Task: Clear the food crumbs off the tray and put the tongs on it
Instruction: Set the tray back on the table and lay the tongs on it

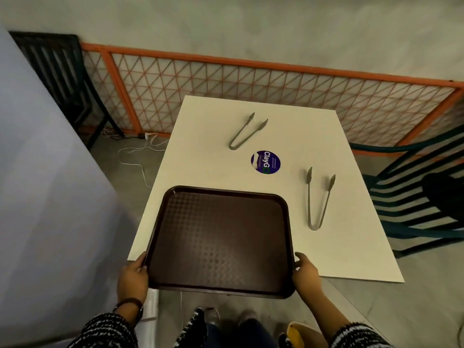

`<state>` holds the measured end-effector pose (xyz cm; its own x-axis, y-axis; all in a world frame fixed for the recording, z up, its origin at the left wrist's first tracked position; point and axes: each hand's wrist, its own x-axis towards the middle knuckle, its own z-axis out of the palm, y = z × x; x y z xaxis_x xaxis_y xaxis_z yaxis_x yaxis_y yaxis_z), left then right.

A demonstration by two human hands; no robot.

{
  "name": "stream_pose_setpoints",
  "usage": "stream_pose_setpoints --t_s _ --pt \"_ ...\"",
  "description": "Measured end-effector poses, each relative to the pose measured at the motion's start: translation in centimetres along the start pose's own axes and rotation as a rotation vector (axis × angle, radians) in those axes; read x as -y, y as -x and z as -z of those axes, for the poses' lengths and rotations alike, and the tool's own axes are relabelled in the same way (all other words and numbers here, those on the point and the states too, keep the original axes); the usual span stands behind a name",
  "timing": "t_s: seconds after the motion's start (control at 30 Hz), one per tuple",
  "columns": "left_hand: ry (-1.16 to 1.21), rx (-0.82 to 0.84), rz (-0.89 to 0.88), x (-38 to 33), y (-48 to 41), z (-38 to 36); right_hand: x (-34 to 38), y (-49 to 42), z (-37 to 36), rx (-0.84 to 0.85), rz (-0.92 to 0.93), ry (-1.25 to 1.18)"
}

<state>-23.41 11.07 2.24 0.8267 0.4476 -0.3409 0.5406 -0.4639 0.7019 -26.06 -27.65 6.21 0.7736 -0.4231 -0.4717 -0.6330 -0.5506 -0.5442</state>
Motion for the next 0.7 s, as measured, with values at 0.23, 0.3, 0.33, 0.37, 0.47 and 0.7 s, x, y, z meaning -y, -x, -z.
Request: stream_pose_setpoints --t_s 0.23,0.3,0.33,0.37,0.47,0.7 --pt "-0.138 0.022 -0.024 -4.3 -3.7 -1.5 2.2 -5.8 0.9 0.079 -0.08 -0.105" --pt "-0.152 0.037 -0.01 -5.1 -5.5 -2.2 2.9 -7.8 1.6 0.114 -0.122 -0.142" --pt "-0.152 0.034 -0.001 -5.5 -6.5 -2.6 3.4 -9.0 1.9 0.122 -0.133 -0.163" --pt "-0.147 0.037 0.018 -5.8 -7.4 -3.0 3.8 -10.2 2.0 0.136 -0.148 -0.187" --pt "-0.143 0.035 0.031 -7.1 -9.7 -4.3 5.2 -13.7 2.2 0.127 -0.176 -0.264" --pt "-0.155 0.116 0.046 -11.8 -13.2 -5.6 9.1 -18.1 3.1 0.151 -0.176 -0.286"
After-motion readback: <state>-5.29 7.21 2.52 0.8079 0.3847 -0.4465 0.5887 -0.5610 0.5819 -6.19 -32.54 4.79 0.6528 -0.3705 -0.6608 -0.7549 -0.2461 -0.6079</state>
